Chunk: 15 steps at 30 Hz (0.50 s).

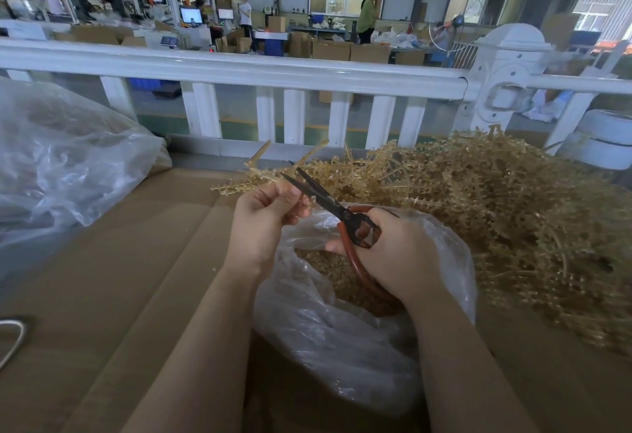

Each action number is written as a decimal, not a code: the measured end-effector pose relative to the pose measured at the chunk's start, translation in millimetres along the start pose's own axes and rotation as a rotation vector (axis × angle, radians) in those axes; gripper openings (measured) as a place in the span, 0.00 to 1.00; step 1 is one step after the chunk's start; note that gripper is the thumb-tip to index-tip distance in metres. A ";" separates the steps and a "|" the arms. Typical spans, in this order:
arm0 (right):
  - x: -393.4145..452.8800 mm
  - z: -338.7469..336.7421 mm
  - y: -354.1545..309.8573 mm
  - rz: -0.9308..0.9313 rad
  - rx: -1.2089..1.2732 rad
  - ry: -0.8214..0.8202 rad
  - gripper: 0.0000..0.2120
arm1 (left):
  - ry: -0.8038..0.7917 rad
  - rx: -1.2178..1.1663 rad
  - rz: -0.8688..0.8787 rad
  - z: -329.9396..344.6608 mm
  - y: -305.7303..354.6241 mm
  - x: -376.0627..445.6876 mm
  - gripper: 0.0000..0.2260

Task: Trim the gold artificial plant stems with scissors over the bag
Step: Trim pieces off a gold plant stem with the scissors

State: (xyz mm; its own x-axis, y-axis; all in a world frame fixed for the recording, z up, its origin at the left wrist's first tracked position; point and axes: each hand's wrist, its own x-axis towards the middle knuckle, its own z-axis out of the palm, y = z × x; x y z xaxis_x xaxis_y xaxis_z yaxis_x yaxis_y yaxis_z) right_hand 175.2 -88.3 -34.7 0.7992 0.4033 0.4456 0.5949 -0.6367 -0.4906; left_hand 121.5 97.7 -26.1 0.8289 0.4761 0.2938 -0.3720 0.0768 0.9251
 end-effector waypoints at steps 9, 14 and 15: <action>-3.5 -0.6 -0.7 -0.035 0.032 0.080 0.28 | 0.174 -0.012 -0.056 -5.2 0.3 2.2 0.10; -4.1 -0.1 -1.6 -0.071 0.039 0.061 0.26 | 0.026 0.182 -0.033 -4.8 -3.4 2.6 0.13; -3.1 -0.1 -0.9 -0.062 0.023 0.043 0.27 | 0.000 0.218 -0.018 -3.8 -4.0 2.3 0.12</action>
State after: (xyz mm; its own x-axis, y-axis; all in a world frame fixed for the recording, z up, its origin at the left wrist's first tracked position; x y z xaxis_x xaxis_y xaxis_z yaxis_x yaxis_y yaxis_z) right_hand 172.2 -89.1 -35.6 0.7566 0.4125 0.5074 0.6453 -0.5961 -0.4778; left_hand 123.3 101.8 -30.0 0.8345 0.4762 0.2773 -0.2582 -0.1066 0.9602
